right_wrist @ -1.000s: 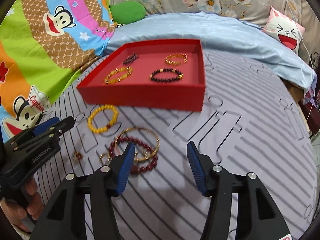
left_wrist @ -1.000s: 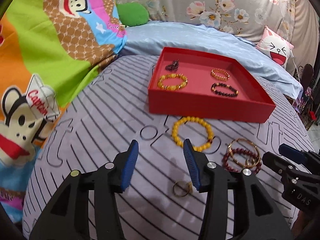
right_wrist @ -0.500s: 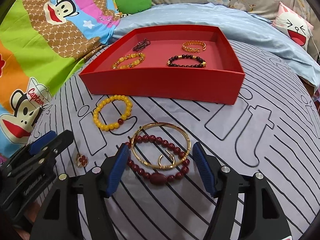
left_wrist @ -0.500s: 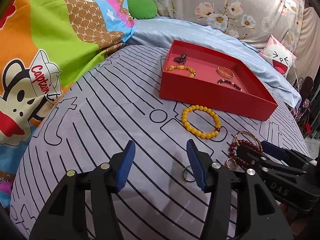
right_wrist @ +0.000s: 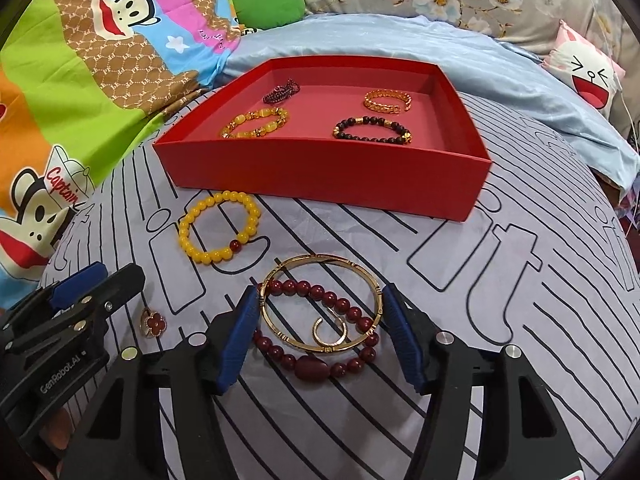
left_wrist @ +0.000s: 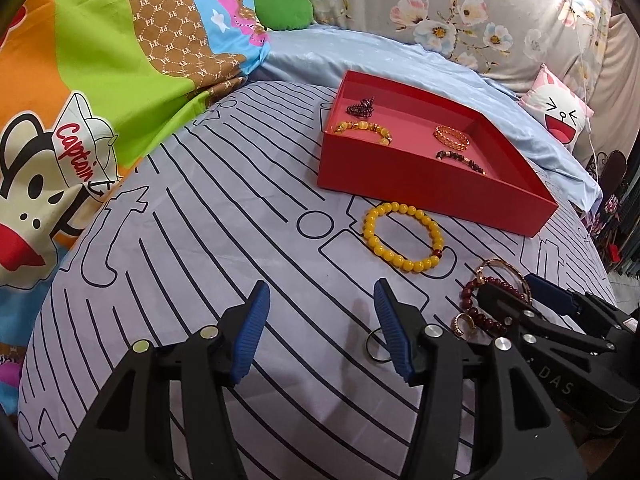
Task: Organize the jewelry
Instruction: 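Withdraw both grippers from the tray toward the remaining bracelets, then grasp the small yellow bead bracelet with the left gripper while the right grasps the thin gold bangle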
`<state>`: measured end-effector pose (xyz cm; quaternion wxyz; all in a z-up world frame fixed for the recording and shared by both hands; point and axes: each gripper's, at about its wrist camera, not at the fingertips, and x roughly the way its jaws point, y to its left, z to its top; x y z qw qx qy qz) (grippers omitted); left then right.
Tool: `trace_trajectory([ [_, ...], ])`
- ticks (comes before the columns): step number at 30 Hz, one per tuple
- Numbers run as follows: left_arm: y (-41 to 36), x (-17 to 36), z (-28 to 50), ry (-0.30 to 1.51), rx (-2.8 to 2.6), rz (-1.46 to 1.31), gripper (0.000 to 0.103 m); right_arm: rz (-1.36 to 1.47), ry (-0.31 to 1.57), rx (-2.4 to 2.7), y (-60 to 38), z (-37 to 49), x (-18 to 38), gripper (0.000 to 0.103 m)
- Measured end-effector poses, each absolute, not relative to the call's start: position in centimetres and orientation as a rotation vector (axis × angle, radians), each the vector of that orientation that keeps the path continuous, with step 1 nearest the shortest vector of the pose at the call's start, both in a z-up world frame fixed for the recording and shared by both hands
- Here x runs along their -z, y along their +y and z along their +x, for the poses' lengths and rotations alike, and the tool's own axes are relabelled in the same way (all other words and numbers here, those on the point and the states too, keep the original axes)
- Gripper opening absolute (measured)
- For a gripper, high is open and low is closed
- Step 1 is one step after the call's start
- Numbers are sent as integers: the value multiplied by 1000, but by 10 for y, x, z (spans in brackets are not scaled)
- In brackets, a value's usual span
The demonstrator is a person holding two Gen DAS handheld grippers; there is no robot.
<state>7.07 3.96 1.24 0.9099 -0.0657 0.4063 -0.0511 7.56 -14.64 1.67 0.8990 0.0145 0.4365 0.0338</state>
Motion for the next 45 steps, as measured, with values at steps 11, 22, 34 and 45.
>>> trace_trajectory([
  [11,23,-12,77,846,137,-96,53,95,885,-28,-178,55,-26,60],
  [22,9,-12,116,867,137,-86,53,108,884,-35,-181,54,-26,60],
  [34,3,-7,131,887,153,-73,10,118,890,-38,-181,58,-23,60],
  [45,3,-14,118,894,194,-91,7,118,873,-36,-180,54,-29,60],
])
